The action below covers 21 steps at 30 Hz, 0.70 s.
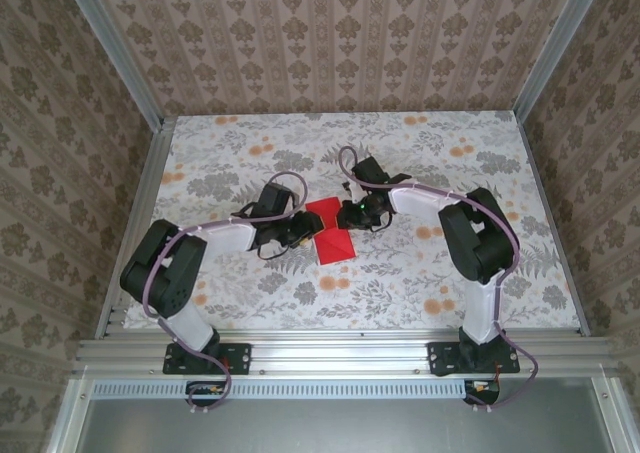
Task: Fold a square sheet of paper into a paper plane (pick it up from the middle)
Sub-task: Turn over the paper at the center of the table.
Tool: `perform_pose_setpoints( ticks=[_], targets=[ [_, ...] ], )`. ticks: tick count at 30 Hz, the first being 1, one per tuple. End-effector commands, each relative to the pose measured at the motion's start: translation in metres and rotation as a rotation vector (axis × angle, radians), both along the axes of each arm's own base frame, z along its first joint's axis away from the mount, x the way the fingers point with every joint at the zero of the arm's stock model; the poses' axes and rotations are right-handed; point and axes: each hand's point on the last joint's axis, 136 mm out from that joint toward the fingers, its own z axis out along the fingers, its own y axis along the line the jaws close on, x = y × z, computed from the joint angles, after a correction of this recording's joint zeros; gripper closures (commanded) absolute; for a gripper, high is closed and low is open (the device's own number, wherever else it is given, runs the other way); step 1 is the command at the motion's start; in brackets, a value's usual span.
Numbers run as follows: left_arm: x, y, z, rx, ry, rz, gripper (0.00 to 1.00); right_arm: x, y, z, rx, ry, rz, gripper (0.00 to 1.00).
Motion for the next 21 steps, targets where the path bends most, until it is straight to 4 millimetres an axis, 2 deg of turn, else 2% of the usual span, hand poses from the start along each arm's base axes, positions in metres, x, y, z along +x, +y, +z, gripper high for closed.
perform_pose_setpoints(
  ticks=[1,14,21],
  targets=[
    [-0.001,-0.009,-0.003,-0.027,0.016,-0.014,0.52,0.003,-0.006,-0.006,-0.051,0.011,-0.012,0.83],
    [0.000,-0.022,-0.010,-0.048,0.030,-0.054,0.53,0.006,-0.019,-0.030,-0.074,0.067,-0.079,0.89],
    [0.009,-0.032,-0.006,-0.073,0.011,-0.059,0.55,0.004,-0.018,-0.031,-0.061,0.078,-0.077,0.89]
  ],
)
